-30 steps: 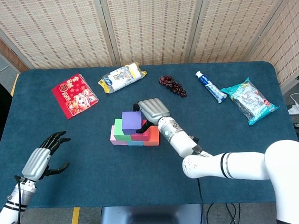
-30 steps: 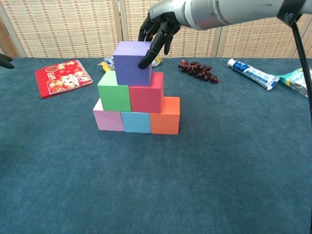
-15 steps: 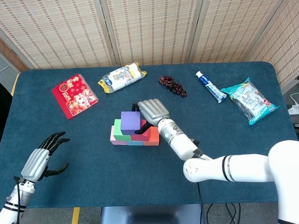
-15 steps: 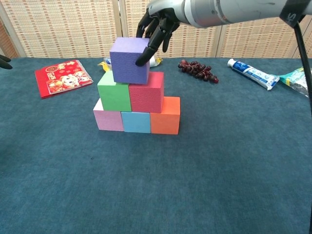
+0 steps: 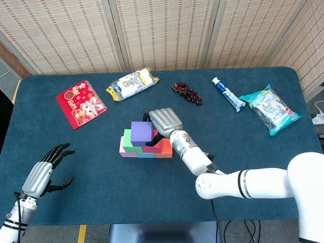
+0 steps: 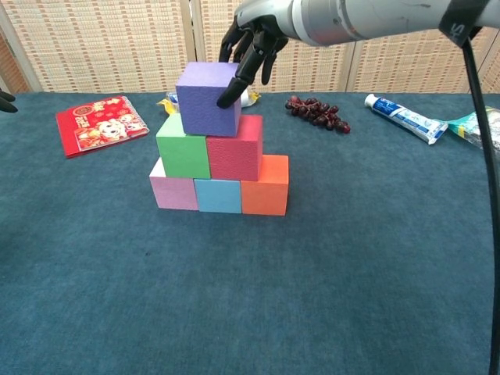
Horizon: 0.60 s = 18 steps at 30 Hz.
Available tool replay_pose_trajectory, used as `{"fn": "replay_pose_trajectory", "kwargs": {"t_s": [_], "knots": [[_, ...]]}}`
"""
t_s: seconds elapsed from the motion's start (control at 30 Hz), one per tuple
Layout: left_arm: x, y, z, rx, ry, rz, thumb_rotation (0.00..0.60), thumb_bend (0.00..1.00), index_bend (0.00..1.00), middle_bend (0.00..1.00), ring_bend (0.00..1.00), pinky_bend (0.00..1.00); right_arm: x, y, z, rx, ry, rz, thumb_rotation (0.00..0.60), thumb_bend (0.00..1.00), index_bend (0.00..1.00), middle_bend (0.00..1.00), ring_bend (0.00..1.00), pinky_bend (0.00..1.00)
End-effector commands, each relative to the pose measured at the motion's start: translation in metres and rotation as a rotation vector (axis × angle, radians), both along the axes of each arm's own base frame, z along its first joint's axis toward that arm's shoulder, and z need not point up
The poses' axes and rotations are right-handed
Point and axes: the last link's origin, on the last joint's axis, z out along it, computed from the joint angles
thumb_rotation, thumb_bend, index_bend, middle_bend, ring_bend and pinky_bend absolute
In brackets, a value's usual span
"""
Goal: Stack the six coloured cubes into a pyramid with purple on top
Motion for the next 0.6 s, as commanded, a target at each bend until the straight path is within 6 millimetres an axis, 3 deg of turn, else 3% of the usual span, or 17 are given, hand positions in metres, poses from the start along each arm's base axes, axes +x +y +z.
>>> {"fn": "replay_pose_trajectory", "kwargs": {"t_s": [0.03, 0.6], "knots": [[-0.0006, 0.0003, -0.0001, 0.0, 0.0, 0.002, 0.6, 0.32, 0.18, 0.06, 0.0, 0.12, -0.0003, -0.0001, 0.0003, -0.001, 0.001, -0.003, 0.6, 0.22, 0.56, 0.5, 0.44, 0.45], [-0.0012, -0.0005, 0.0004, 0.002, -0.002, 0.002, 0.6, 0.32, 0.18, 0.06, 0.0, 0.13, 0.001, 0.001, -0.0027, 0.008, 0.004, -0.002, 0.6, 0.22, 0.55, 0.5, 0.43, 0.45]]}}
